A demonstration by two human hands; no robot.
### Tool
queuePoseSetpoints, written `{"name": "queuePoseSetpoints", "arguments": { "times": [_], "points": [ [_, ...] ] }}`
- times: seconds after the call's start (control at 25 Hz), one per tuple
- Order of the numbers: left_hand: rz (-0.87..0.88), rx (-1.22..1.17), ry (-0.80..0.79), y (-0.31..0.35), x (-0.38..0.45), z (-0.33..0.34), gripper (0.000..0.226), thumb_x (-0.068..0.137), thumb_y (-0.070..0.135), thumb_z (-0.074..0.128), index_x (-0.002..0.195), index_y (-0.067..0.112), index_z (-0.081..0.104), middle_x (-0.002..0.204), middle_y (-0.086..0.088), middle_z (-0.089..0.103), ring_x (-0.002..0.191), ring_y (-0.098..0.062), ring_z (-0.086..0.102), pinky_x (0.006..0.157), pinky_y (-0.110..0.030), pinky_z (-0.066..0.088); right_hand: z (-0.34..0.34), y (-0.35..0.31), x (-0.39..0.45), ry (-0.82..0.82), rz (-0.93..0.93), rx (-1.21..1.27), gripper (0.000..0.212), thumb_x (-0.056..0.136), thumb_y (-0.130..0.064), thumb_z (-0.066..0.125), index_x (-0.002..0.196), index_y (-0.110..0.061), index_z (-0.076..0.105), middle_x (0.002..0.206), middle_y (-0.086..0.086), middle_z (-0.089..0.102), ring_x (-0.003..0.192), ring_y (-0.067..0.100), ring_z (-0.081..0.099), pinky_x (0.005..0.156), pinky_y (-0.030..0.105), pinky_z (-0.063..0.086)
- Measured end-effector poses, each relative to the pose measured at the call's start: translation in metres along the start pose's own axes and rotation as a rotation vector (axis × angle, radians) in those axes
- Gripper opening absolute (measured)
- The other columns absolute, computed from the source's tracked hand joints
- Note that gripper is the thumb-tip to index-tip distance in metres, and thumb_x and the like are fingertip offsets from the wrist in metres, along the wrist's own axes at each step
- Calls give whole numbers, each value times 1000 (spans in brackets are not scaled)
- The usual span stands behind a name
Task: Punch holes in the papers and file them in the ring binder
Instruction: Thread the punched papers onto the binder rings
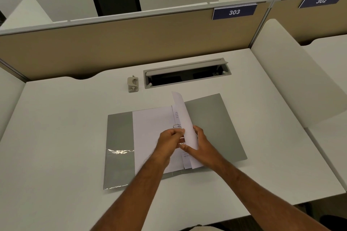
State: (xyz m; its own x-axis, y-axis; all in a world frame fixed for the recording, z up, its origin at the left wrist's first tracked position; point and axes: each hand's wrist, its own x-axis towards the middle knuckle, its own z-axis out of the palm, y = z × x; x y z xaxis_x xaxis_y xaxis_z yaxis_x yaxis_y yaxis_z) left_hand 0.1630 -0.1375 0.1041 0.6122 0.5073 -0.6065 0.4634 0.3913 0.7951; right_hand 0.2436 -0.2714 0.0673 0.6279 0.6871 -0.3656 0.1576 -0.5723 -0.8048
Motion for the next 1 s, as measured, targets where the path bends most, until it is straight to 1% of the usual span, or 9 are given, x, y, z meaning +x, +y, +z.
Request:
{"name": "queuePoseSetpoints", "arguments": {
  "times": [0.08, 0.16, 0.24, 0.36, 0.52, 0.72, 0.84, 0.92, 1.0],
  "points": [
    [-9, -53, 21, 0, -1, 6, 16, 97, 26, 68, 108, 17, 76, 109, 0, 77, 95, -18, 76, 74, -26, 62, 0, 0, 1, 13, -1, 1, 91, 84, -55, 70, 153, -26, 17, 151, -1, 36, 119, 12, 48, 97, 27, 47],
    [-19, -70, 28, 0, -3, 9, 14, 96, 25, 70, 105, 17, 77, 108, 0, 78, 93, -17, 77, 76, -27, 62, -2, 1, 1, 17, -7, 8, 89, 86, -51, 71, 153, -26, 18, 151, -2, 37, 117, 9, 47, 92, 19, 44],
    [-27, -76, 42, -1, -4, 9, 12, 95, 25, 72, 102, 17, 77, 105, -1, 78, 91, -15, 76, 76, -27, 61, -2, 2, 0, 15, -14, 12, 88, 86, -52, 71, 152, -28, 17, 151, -3, 36, 116, 8, 48, 89, 17, 43],
    [-13, -60, 75, -1, -4, 7, 8, 93, 25, 74, 96, 19, 77, 101, -1, 79, 88, -14, 75, 68, -22, 58, -2, 1, 0, 6, -8, 5, 92, 84, -58, 69, 153, -28, 17, 152, -3, 35, 116, 9, 47, 92, 22, 45],
    [-17, -64, 99, -4, -3, 8, 14, 92, 24, 76, 99, 13, 79, 97, -6, 78, 80, -14, 73, 67, -23, 58, -1, 4, 1, 2, -7, 8, 96, 80, -66, 69, 153, -31, 16, 153, -4, 35, 118, 9, 48, 92, 22, 46],
    [-13, -78, 132, -7, 0, 7, 17, 86, 24, 81, 96, 10, 80, 90, -9, 79, 78, -18, 72, 73, -28, 62, 0, 8, 1, 3, 1, -5, 103, 75, -73, 67, 153, -31, 15, 154, -4, 34, 122, 9, 45, 101, 33, 49],
    [-9, -77, 155, -7, 2, 4, 18, 83, 24, 84, 94, 9, 80, 88, -10, 78, 78, -19, 71, 76, -29, 63, 0, 8, 2, 1, -2, 0, 101, 77, -69, 68, 153, -30, 15, 155, -4, 32, 124, 9, 42, 104, 35, 47],
    [-8, -72, 155, -7, 2, 2, 21, 81, 26, 86, 92, 9, 80, 89, -10, 78, 82, -22, 72, 79, -32, 64, 1, 7, 2, 2, 3, -6, 98, 79, -66, 69, 153, -30, 15, 155, -3, 32, 125, 10, 43, 104, 35, 48],
    [-8, -56, 147, -7, 2, 0, 25, 79, 29, 87, 91, 9, 78, 90, -9, 78, 85, -24, 73, 81, -36, 64, 1, 8, 2, 8, 8, -12, 98, 79, -67, 68, 153, -30, 15, 155, -4, 32, 125, 12, 44, 104, 35, 48]
  ]
}}
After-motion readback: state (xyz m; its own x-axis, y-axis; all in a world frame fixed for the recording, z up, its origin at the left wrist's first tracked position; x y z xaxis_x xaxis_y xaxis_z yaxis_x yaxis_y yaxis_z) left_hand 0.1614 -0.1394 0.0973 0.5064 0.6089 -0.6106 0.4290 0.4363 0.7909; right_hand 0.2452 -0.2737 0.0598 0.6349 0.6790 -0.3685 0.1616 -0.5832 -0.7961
